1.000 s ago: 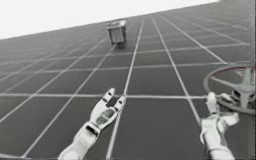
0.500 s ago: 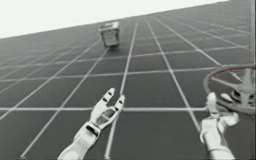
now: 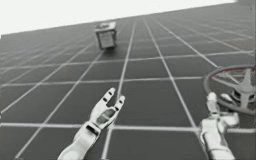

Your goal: Pick up and drop off the object

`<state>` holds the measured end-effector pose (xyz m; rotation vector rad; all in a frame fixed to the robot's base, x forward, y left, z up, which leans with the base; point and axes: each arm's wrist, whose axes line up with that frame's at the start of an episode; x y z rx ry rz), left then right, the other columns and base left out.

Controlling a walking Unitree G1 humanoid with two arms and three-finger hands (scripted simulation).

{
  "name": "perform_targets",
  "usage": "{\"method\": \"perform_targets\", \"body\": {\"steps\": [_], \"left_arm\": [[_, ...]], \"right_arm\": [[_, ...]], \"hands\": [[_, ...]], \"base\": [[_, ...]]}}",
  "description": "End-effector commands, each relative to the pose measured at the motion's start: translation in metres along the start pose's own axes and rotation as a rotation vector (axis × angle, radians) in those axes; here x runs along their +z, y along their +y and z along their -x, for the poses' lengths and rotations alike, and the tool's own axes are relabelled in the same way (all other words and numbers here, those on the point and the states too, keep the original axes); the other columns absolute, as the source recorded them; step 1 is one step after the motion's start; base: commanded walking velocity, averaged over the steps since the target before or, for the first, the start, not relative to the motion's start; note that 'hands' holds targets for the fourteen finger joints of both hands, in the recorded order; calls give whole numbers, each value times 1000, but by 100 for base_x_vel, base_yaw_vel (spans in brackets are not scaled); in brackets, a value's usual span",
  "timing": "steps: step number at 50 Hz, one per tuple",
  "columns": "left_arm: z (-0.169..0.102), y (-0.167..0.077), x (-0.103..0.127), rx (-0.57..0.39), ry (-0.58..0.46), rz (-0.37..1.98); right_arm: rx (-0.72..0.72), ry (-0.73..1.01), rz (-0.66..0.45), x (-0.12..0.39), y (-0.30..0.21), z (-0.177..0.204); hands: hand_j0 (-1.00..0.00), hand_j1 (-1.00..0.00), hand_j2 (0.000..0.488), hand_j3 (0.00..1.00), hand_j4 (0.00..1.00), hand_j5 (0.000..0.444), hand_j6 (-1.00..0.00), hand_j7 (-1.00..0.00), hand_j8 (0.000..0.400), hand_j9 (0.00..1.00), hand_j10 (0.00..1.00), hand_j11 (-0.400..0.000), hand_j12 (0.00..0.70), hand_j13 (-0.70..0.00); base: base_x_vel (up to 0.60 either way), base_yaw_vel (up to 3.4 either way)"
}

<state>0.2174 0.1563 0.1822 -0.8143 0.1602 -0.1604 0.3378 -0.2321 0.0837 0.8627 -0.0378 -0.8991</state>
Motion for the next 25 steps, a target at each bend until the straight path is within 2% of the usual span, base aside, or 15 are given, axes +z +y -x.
{"method": "perform_targets", "body": {"steps": [1, 25], "left_arm": [[3, 7, 1, 8, -10, 21], [3, 7, 1, 8, -10, 21]], "right_arm": [[57, -22, 5, 3, 15, 5], [57, -22, 5, 3, 15, 5]], "hands": [[0, 0, 0, 1000, 1000, 0, 0, 0, 0, 1000, 1000, -400, 0, -700], [0, 0, 0, 1000, 1000, 0, 0, 0, 0, 1000, 1000, -400, 0, -700]], "base": [[60, -1], [59, 2]]}}
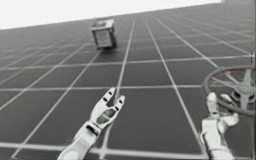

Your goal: Pick up and drop off the object

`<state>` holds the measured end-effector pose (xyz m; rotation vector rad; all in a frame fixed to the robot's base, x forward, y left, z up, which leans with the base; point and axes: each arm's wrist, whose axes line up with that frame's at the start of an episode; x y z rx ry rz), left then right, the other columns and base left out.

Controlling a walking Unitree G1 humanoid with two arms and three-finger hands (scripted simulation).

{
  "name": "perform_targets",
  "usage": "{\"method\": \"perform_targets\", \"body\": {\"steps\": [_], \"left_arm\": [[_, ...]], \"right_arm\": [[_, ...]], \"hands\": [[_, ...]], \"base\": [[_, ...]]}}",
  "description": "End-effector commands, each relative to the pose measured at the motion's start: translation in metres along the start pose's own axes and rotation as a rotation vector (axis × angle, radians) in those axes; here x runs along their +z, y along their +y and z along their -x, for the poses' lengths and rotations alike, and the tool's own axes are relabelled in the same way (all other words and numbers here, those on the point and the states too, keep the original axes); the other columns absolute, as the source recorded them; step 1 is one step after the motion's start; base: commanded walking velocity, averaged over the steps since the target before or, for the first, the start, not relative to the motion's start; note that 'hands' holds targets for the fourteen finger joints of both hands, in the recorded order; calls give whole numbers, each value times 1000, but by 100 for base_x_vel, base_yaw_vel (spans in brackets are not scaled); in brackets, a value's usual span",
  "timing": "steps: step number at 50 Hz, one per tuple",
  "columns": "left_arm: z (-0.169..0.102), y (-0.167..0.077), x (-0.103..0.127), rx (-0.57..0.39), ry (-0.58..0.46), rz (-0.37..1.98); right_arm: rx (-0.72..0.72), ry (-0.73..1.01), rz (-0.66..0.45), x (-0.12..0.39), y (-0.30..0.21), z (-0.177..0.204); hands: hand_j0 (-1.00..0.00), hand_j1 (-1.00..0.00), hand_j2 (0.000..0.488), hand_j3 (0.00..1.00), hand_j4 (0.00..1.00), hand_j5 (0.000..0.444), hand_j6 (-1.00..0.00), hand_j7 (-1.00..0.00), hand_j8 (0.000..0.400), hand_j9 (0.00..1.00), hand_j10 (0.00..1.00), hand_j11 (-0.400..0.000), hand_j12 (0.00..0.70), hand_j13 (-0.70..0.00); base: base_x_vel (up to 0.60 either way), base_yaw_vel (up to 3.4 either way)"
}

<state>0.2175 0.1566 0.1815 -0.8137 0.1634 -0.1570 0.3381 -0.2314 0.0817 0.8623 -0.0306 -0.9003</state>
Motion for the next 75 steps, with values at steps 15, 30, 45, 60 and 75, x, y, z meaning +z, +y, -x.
{"method": "perform_targets", "body": {"steps": [15, 30, 45, 60, 75], "left_arm": [[3, 6, 1, 4, -11, 21], [3, 6, 1, 4, -11, 21], [3, 6, 1, 4, -11, 21], [3, 6, 1, 4, -11, 21], [3, 6, 1, 4, -11, 21]], "right_arm": [[61, -27, 2, 5, 16, 5], [61, -27, 2, 5, 16, 5], [61, -27, 2, 5, 16, 5], [61, -27, 2, 5, 16, 5], [61, -27, 2, 5, 16, 5]], "hands": [[0, 0, 0, 1000, 1000, 0, 0, 0, 0, 1000, 1000, -400, 0, -700], [0, 0, 0, 1000, 1000, 0, 0, 0, 0, 1000, 1000, -400, 0, -700], [0, 0, 0, 1000, 1000, 0, 0, 0, 0, 1000, 1000, -400, 0, -700], [0, 0, 0, 1000, 1000, 0, 0, 0, 0, 1000, 1000, -400, 0, -700], [0, 0, 0, 1000, 1000, 0, 0, 0, 0, 1000, 1000, -400, 0, -700]], "base": [[59, 3], [58, 4], [57, 5], [59, 3], [58, 4]]}}
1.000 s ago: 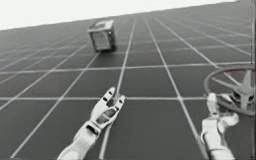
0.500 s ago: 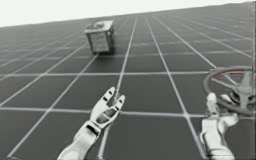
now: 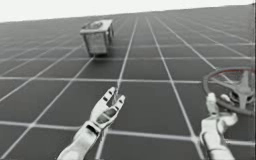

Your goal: Pick up and drop off the object

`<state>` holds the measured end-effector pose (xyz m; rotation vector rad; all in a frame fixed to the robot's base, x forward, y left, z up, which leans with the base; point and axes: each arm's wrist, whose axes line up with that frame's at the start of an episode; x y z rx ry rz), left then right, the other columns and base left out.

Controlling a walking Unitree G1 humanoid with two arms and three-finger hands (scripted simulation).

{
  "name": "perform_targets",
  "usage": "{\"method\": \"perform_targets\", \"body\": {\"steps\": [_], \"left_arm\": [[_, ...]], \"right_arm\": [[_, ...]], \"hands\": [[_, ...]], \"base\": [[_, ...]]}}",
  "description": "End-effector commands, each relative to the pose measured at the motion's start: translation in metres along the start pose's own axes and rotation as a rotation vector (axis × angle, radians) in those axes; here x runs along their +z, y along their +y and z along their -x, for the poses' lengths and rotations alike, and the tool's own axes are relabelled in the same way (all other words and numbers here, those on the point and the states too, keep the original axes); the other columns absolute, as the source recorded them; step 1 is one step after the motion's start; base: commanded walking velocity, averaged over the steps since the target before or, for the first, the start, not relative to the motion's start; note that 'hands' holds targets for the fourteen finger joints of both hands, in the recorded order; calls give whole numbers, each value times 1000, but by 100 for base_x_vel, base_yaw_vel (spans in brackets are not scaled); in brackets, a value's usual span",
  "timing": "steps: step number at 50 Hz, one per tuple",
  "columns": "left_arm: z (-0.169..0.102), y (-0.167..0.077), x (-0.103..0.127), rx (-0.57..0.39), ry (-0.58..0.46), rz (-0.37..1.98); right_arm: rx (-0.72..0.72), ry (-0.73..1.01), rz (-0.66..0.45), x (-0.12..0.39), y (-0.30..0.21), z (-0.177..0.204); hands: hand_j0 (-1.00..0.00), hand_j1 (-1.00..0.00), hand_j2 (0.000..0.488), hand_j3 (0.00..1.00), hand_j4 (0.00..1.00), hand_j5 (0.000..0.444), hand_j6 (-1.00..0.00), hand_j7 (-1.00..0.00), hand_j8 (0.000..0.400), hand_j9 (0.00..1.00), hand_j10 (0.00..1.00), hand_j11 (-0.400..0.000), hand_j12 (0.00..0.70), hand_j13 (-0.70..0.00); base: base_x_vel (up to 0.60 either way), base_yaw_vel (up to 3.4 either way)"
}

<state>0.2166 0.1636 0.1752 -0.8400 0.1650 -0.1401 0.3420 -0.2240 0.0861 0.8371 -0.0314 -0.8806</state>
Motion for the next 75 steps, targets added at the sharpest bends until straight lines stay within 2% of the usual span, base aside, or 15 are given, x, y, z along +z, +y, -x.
{"method": "perform_targets", "body": {"steps": [1, 29, 75], "left_arm": [[1, -3, 1, -9, -5, -6], [1, -3, 1, -9, -5, -6], [1, -3, 1, -9, -5, -6]], "right_arm": [[40, -25, -22, 8, 8, 1], [40, -25, -22, 8, 8, 1], [40, -25, -22, 8, 8, 1]], "hands": [[0, 0, 0, 1000, 1000, 0, 0, 0, 0, 1000, 1000, -400, 0, -700], [0, 0, 0, 1000, 1000, 0, 0, 0, 0, 1000, 1000, -400, 0, -700], [0, 0, 0, 1000, 1000, 0, 0, 0, 0, 1000, 1000, -400, 0, -700]], "base": [[59, 2], [55, 9], [40, 37]]}}
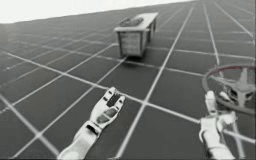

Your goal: Pick up and drop off the object

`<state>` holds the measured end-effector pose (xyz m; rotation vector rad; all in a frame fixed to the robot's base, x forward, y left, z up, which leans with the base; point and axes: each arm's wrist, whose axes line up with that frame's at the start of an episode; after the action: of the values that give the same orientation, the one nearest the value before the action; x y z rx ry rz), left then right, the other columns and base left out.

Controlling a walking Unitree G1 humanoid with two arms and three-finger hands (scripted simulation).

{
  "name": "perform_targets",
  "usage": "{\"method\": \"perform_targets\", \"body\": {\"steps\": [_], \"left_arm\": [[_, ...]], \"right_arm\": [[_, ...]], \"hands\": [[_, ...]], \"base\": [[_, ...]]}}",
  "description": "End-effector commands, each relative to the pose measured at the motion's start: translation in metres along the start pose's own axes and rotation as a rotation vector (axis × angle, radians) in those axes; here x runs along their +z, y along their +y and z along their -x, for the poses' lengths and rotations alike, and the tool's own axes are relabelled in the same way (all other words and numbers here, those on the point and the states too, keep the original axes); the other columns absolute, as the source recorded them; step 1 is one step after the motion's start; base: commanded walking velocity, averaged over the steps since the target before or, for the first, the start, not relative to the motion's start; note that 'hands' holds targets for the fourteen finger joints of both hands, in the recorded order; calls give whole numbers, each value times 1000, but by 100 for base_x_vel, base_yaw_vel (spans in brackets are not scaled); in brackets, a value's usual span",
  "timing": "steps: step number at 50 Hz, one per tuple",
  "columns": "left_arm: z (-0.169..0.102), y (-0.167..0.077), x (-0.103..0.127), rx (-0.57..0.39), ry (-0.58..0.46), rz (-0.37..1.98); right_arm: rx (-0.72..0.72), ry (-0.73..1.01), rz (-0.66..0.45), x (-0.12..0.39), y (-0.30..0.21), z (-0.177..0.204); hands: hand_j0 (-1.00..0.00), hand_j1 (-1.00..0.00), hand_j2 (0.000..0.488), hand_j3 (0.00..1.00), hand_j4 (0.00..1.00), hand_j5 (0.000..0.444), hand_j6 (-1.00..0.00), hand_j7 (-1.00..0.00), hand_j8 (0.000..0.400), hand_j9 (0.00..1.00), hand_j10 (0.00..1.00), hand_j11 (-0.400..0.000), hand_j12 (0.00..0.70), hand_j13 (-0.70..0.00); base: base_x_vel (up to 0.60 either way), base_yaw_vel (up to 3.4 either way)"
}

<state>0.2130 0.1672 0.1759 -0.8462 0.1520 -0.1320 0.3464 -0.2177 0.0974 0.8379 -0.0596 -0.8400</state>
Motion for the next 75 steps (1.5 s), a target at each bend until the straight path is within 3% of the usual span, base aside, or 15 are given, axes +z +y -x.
{"method": "perform_targets", "body": {"steps": [1, 75], "left_arm": [[-3, -5, -2, -11, 10, -12], [-3, -5, -2, -11, 10, -12]], "right_arm": [[-7, -19, -14, 6, -5, -4], [-7, -19, -14, 6, -5, -4]], "hands": [[0, 0, 0, 1000, 1000, 0, 0, 0, 0, 1000, 1000, -400, 0, -700], [0, 0, 0, 1000, 1000, 0, 0, 0, 0, 1000, 1000, -400, 0, -700]], "base": [[40, 32], [49, 21]]}}
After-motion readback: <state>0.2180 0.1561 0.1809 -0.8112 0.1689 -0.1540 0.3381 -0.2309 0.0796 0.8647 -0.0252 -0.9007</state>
